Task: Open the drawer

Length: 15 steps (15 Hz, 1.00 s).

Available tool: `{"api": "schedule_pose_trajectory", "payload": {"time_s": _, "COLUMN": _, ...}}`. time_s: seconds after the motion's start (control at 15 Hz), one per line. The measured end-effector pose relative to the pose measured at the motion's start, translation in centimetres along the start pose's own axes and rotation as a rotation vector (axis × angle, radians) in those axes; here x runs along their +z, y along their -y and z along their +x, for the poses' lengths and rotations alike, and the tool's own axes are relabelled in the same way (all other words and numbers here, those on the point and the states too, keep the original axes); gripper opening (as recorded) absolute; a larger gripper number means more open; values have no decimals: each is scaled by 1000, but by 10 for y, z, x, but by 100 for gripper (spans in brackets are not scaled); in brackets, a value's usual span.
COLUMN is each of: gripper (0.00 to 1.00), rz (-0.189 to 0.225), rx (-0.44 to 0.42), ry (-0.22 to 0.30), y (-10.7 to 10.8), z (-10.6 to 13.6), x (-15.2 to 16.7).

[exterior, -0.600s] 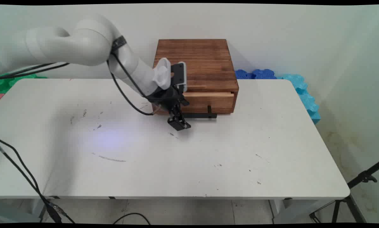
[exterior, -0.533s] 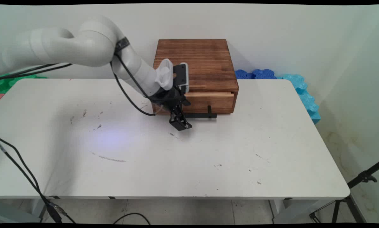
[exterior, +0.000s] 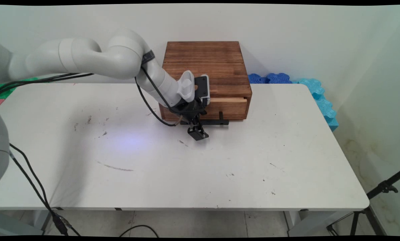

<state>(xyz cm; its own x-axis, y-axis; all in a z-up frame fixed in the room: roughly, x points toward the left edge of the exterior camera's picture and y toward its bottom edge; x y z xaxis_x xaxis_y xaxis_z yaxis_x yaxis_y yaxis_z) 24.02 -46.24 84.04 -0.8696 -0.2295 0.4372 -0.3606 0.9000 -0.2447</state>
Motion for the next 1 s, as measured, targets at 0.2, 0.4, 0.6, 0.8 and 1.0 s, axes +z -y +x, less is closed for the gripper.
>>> {"api": "schedule_pose_trajectory", "payload": {"time_s": 0.2, "gripper": 100, "rz": -1, "rx": 4, "ry": 6, "y": 0, "z": 0, "x": 9}}
{"api": "schedule_pose_trajectory", "payload": {"time_s": 0.4, "gripper": 100, "rz": -3, "rx": 8, "ry": 13, "y": 0, "z": 0, "x": 17}}
{"api": "schedule_pose_trajectory", "payload": {"time_s": 0.6, "gripper": 100, "rz": -5, "rx": 11, "ry": 19, "y": -1, "z": 0, "x": 23}}
{"api": "schedule_pose_trajectory", "payload": {"time_s": 0.8, "gripper": 100, "rz": -7, "rx": 11, "ry": 24, "y": -1, "z": 0, "x": 27}}
{"api": "schedule_pose_trajectory", "payload": {"time_s": 1.0, "gripper": 100, "rz": -11, "rx": 9, "ry": 29, "y": -4, "z": -1, "x": 29}}
